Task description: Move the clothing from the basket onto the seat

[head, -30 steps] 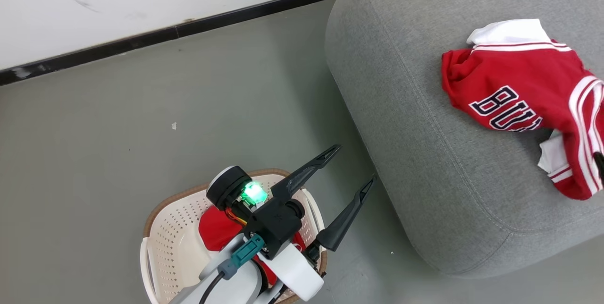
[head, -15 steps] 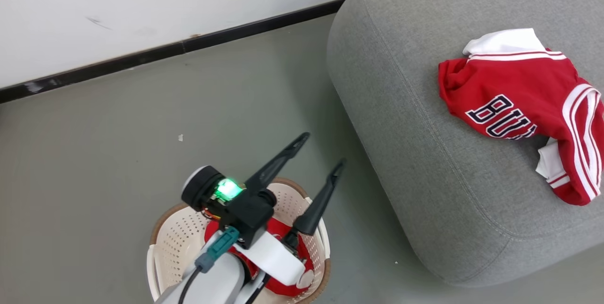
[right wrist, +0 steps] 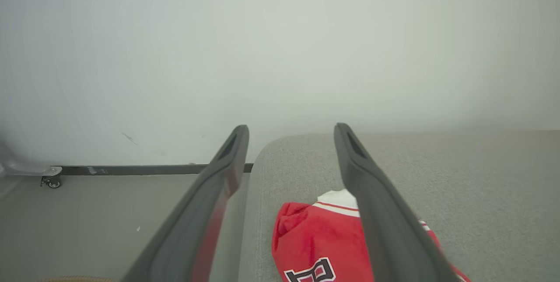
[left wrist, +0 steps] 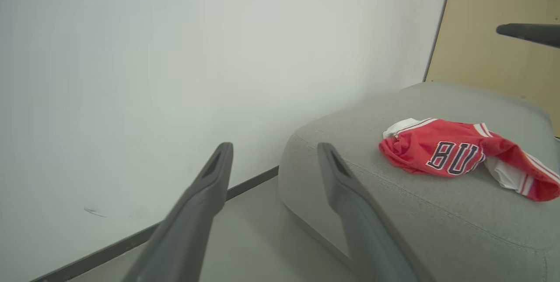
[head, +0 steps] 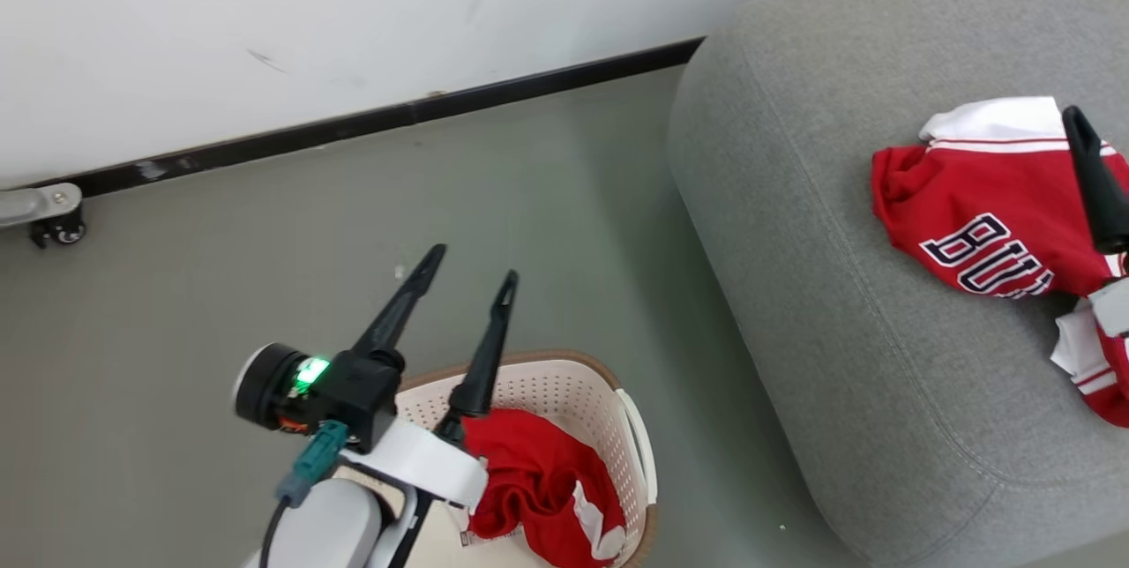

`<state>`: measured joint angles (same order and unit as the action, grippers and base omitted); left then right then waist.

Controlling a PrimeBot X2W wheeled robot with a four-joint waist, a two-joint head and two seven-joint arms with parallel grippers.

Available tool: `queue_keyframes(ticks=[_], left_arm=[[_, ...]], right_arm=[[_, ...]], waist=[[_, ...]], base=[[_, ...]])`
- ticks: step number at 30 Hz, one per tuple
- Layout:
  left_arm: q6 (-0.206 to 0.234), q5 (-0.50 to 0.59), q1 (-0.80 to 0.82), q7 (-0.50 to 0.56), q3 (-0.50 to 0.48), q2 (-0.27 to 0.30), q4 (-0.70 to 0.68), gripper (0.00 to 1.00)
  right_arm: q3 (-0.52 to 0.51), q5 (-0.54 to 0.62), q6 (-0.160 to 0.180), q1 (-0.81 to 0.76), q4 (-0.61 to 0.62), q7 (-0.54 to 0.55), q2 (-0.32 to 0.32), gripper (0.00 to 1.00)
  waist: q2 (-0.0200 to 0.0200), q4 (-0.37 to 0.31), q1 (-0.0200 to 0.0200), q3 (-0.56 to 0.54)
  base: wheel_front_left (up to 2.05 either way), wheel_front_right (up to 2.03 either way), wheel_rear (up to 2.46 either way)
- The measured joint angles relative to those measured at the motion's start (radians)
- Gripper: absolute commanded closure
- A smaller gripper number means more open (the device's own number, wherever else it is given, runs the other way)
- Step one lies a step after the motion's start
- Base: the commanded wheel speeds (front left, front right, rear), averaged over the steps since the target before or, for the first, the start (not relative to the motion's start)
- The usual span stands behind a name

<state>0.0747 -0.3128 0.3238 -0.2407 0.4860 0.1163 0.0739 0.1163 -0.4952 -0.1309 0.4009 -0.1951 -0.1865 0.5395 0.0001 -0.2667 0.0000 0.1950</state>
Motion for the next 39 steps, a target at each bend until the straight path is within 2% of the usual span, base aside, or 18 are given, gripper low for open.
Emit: queue_keyframes(ticks=[13,20,25,39], left_arm=[[0.07,-0.022,-0.081,-0.007,-0.112,0.017,0.024,0.0],[0.1,-0.032,-0.14,-0.008,-0.176,0.019,0.036,0.0],[0.117,-0.031,-0.17,-0.008,-0.205,0.019,0.038,0.0],[0.117,-0.029,-0.233,-0.009,-0.244,0.016,0.069,0.0]], right_arm=[[-0.031,0.142,0.0,-0.017,0.0,-0.021,-0.169,0.0],[-0.067,0.221,0.0,-0.133,-0.014,-0.03,-0.273,0.0],[-0.077,0.265,0.0,-0.186,-0.01,-0.031,-0.323,0.0],[-0.082,0.368,0.0,-0.306,0.027,-0.031,-0.426,0.0]], waist=[[0.0,0.079,0.0,-0.069],[0.0,0.12,0.0,-0.125],[0.0,0.138,0.0,-0.153],[0.0,0.164,0.0,-0.218]], base=[[0.0,0.0,0.0],[0.0,0.0,0.0],[0.0,0.0,0.0],[0.0,0.0,0.0]])
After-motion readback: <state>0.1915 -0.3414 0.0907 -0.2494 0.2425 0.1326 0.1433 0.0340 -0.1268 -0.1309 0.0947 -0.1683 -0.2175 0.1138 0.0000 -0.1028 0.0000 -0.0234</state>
